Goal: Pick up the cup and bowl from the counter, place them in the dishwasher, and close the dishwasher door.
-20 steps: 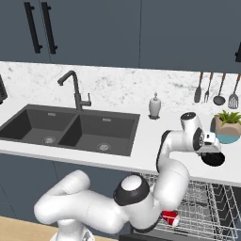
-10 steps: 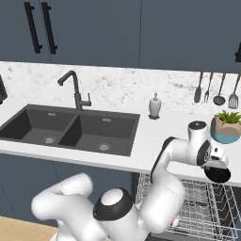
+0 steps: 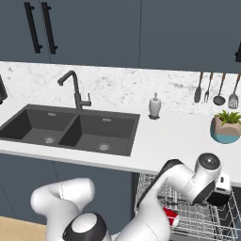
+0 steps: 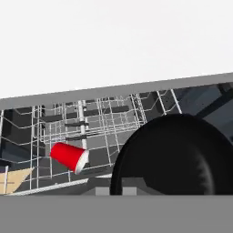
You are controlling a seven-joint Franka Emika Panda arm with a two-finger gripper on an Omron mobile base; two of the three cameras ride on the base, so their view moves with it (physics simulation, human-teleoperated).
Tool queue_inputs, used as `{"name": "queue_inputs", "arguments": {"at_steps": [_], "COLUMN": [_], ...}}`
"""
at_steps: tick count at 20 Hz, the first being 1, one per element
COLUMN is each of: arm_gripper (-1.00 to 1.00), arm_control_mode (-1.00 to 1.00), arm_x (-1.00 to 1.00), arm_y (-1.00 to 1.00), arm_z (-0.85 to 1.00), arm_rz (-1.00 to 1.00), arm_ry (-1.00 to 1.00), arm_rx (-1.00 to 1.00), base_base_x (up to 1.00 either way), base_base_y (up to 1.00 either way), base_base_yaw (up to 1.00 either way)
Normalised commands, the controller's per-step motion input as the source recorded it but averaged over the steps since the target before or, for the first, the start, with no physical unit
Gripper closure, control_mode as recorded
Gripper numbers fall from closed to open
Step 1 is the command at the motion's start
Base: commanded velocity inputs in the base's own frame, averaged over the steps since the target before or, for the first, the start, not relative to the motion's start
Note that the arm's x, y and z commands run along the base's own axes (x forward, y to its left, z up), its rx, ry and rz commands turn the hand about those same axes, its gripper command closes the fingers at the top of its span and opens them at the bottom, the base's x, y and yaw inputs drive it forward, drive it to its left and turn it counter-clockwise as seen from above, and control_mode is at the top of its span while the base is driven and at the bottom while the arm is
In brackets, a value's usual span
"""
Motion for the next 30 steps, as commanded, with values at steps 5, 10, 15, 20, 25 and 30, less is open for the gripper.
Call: {"name": "queue_inputs", "arguments": {"at_steps": [5, 10, 15, 20, 25, 30], "arm_gripper": [1.00, 1.00, 1.00, 1.00, 1.00, 1.00], "arm_control_mode": [-1.00, -1.00, -1.00, -1.00, -1.00, -1.00], "arm_x": [-0.08, 0.51, 0.59, 0.30, 0.01, 0.12], "arm_y": [0.26, 0.12, 0.00, -0.01, -0.10, -0.03], "arm_z": [-0.36, -0.33, -0.44, -0.69, -0.64, -0.49], "arm_rz": [0.23, 0.21, 0.17, 0.11, 0.01, 0.00], "arm_ry": [-0.03, 0.11, 0.23, 0.11, 0.00, 0.00], "arm_rx": [0.02, 0.01, 0.04, 0.12, 0.26, 0.16], "base_base_x": [0.00, 0.00, 0.00, 0.00, 0.00, 0.00], "base_base_y": [0.00, 0.00, 0.00, 0.00, 0.00, 0.00], "base_base_yaw": [0.00, 0.00, 0.00, 0.00, 0.00, 0.00]}}
